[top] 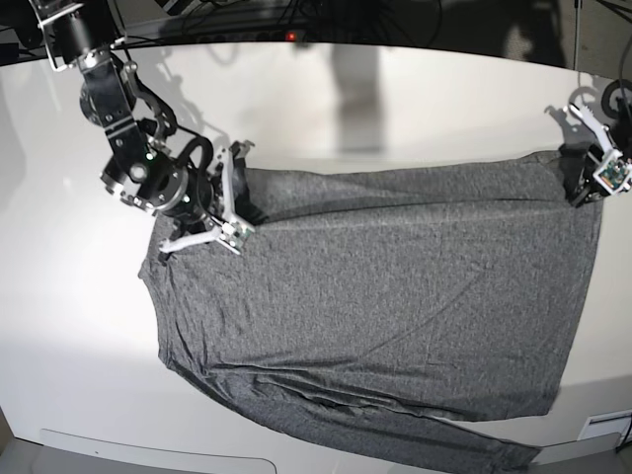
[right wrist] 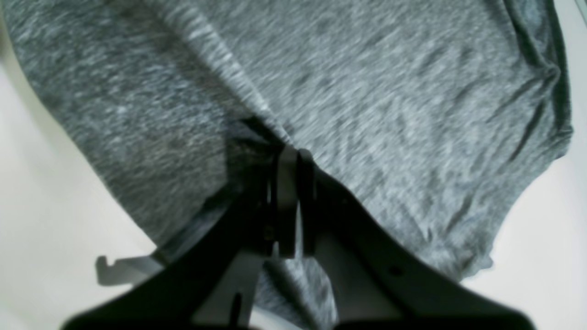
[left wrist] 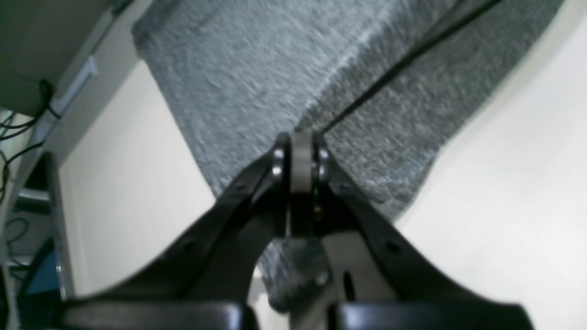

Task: Fold the T-shirt properly
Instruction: 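Lift the shoulder edges and pull them apart to stretch the shirt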

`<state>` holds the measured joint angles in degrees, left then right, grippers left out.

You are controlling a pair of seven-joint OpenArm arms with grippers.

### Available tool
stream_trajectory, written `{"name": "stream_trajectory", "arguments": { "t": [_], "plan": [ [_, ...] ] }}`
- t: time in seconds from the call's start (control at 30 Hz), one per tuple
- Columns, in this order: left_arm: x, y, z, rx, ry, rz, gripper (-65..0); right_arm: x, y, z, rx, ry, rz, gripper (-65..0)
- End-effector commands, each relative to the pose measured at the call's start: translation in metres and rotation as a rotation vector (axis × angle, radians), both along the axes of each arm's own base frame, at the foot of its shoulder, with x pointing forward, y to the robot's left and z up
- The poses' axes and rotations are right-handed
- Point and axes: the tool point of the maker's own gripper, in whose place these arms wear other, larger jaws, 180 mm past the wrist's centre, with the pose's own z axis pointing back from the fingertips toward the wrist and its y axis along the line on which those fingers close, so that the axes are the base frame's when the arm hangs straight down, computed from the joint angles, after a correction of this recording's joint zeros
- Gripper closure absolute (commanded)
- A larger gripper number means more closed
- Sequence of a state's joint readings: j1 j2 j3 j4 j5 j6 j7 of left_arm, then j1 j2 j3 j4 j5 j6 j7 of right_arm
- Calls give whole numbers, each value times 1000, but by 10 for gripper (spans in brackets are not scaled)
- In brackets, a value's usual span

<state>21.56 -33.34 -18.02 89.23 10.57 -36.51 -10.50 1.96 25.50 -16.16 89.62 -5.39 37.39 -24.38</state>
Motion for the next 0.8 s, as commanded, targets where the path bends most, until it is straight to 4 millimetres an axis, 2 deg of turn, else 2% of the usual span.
{"name": "stream_trajectory", "arguments": {
  "t": [0.0, 0.23, 0.37, 0.5, 0.6, 0.63, 0.77],
  "plan": [
    [12, 7, 12, 3, -46, 4, 0, 14, -2, 12, 7, -40, -9, 0],
    [43, 24, -3, -20, -36, 57, 0, 31, -1, 1, 26, -14, -47, 0],
    [50, 29, -14, -6, -11, 67, 0, 32, 3, -6, 34, 2, -56, 0],
    [50, 29, -13, -10, -17, 66, 0, 32, 4, -6, 37, 3, -56, -13],
    [50, 29, -13, -10, -17, 66, -201, 31, 6, -5, 53, 7, -58, -196],
    [50, 29, -13, -10, -17, 66, -235, 31, 7, -5, 68, 11, -60, -232],
    [50, 29, -13, -10, -17, 66, -241, 31, 10, -4, 86, 15, -62, -247]
  ]
}}
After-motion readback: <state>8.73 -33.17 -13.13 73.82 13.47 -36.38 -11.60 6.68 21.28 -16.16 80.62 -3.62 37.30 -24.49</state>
